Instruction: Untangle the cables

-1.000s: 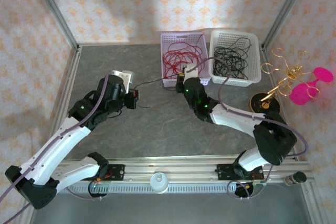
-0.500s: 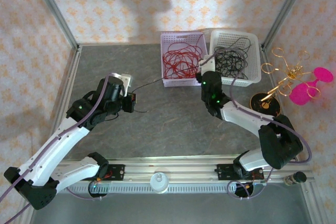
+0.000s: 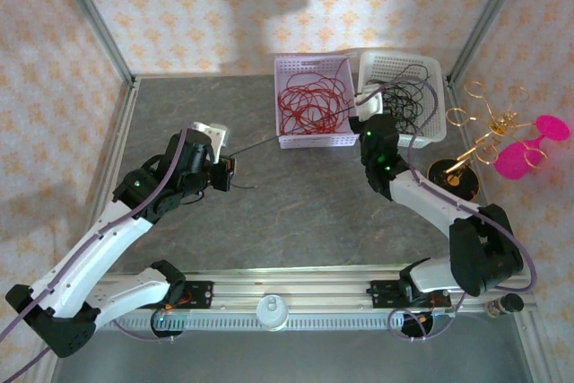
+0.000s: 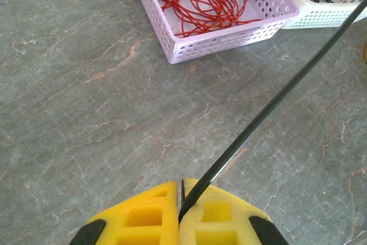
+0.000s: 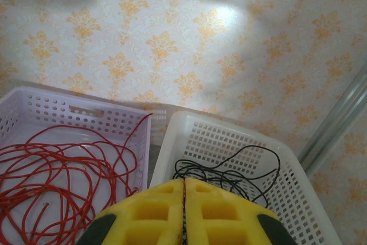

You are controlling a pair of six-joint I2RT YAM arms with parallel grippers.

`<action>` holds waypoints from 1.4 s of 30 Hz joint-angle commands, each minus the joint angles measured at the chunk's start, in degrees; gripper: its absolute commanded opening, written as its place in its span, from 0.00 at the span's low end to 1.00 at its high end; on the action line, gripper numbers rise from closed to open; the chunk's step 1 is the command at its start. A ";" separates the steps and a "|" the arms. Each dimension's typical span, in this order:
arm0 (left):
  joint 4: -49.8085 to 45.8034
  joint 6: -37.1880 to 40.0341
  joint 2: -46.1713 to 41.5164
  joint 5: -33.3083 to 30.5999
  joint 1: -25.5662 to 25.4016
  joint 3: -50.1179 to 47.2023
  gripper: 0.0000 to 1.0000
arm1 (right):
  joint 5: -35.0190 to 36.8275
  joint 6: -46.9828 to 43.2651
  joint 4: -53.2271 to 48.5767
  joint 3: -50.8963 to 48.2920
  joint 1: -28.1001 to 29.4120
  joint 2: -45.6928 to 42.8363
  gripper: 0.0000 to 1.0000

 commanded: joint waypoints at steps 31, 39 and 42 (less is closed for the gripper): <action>-1.74 6.07 11.03 -20.05 0.81 8.25 0.00 | -36.93 4.44 -43.75 10.10 -5.07 -14.77 0.78; -4.07 9.05 11.77 -13.17 -0.16 10.41 0.00 | -64.84 1.71 -23.34 1.25 2.83 -15.85 0.79; -4.63 9.38 11.87 -12.41 -0.99 10.87 0.00 | -67.46 2.10 -21.13 4.27 7.61 -11.02 0.79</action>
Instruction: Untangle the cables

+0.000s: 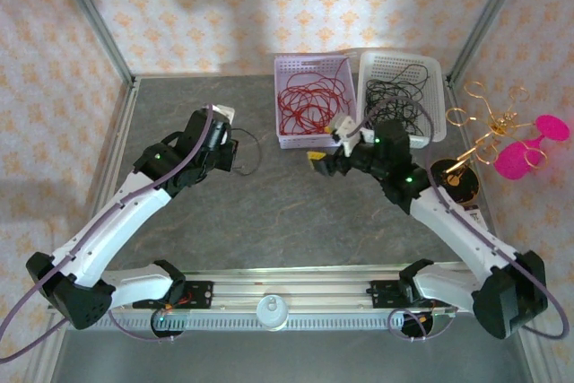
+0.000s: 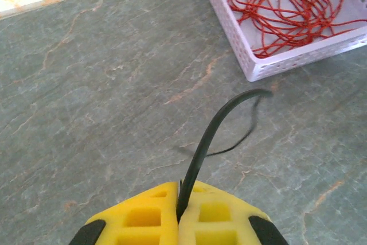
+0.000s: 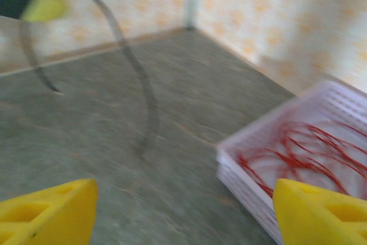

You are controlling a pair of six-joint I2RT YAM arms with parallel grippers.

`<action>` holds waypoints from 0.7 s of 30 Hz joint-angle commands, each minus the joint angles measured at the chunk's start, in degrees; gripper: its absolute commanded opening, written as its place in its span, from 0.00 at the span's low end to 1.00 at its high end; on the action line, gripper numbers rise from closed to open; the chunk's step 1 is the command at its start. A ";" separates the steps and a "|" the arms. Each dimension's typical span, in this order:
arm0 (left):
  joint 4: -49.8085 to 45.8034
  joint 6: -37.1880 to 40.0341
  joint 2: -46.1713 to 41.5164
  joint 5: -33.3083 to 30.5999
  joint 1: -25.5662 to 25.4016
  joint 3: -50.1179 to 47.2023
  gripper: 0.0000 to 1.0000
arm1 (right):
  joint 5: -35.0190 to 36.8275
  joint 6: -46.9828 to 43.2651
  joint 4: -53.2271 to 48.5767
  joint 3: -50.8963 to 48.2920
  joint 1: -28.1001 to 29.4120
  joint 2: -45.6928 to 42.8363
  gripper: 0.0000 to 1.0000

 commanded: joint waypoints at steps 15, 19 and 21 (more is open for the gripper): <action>-2.87 2.89 0.14 5.51 -3.39 2.30 0.00 | -8.46 0.43 7.41 17.79 9.04 25.96 0.67; -2.37 2.68 -0.06 5.90 -3.39 1.81 0.00 | -9.94 1.62 6.76 19.14 9.49 28.49 0.56; -2.31 2.68 -0.10 5.83 -3.47 1.73 0.00 | -7.68 2.96 5.60 20.18 9.51 29.24 0.35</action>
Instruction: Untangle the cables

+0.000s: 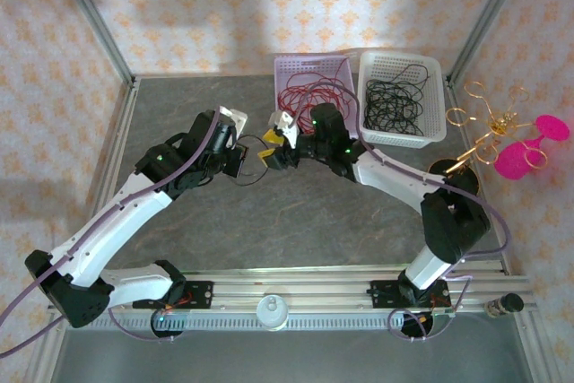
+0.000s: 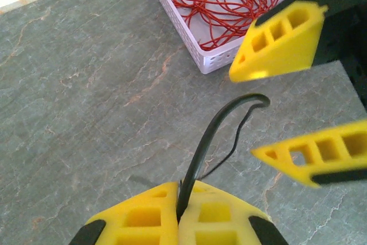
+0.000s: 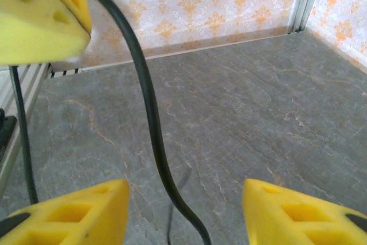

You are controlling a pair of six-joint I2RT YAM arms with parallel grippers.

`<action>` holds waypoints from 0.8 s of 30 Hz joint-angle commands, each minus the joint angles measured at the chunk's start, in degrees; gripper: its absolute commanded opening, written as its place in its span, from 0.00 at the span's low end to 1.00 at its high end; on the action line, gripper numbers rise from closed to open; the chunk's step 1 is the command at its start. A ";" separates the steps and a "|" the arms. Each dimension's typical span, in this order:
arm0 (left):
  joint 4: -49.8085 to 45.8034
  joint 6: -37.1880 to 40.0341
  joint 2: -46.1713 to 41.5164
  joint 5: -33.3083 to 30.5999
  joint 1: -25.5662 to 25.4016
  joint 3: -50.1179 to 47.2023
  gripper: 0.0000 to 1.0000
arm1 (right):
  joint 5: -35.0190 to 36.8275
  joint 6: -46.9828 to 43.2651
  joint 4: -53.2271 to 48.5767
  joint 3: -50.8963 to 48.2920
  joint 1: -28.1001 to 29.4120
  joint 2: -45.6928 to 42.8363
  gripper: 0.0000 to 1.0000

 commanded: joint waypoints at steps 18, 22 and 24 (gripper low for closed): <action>15.28 -1.85 -10.86 2.38 -0.52 -8.73 0.62 | 40.83 20.24 -23.29 17.58 -8.81 -10.62 0.00; 18.08 -2.39 -13.23 4.40 -0.50 -12.73 0.65 | 57.23 20.85 -24.81 20.62 -13.14 -13.94 0.00; 18.48 -2.71 -13.48 4.28 -0.52 -14.13 0.66 | 61.70 20.30 -25.60 22.43 -15.79 -13.47 0.00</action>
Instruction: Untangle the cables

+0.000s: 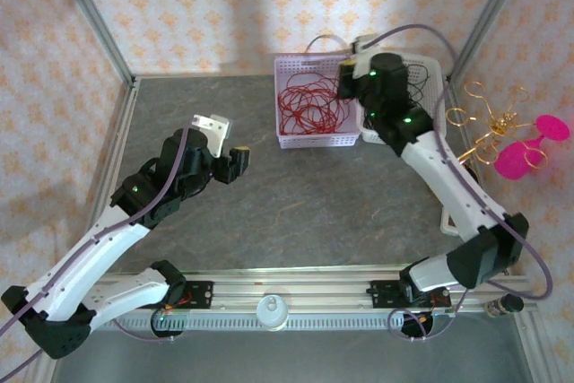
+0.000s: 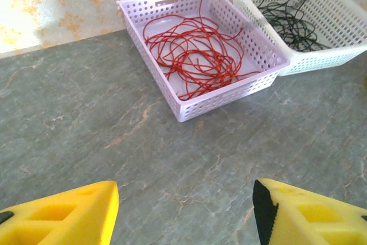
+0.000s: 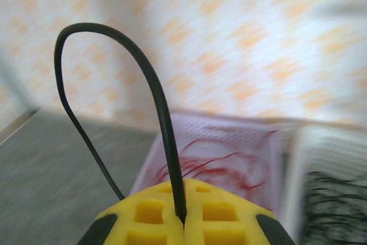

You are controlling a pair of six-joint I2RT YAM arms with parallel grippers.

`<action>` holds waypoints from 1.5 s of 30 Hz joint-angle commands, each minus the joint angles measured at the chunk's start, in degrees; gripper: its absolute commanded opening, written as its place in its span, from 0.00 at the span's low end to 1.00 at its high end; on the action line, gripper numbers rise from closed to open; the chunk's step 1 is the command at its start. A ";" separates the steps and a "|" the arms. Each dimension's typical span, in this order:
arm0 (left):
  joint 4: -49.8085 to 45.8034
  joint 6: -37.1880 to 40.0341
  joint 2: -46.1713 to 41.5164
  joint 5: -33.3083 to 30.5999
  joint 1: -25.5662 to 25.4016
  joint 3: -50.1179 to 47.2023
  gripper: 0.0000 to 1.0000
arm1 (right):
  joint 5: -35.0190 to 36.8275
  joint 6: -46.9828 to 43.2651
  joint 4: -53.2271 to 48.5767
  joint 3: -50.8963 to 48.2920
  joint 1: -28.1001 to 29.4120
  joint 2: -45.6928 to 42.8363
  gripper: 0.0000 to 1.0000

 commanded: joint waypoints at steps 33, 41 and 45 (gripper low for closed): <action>15.88 -8.56 -3.01 7.17 -0.38 -19.60 0.73 | 15.21 2.58 -12.86 17.02 -19.84 32.47 0.56; 19.62 -9.74 -2.14 4.32 -0.41 -21.47 0.73 | 11.32 5.62 -5.31 0.34 -16.89 15.21 0.54; 22.22 -11.44 -2.47 -0.69 0.21 -23.04 0.73 | 7.77 5.20 12.54 -26.33 -13.51 -3.06 0.50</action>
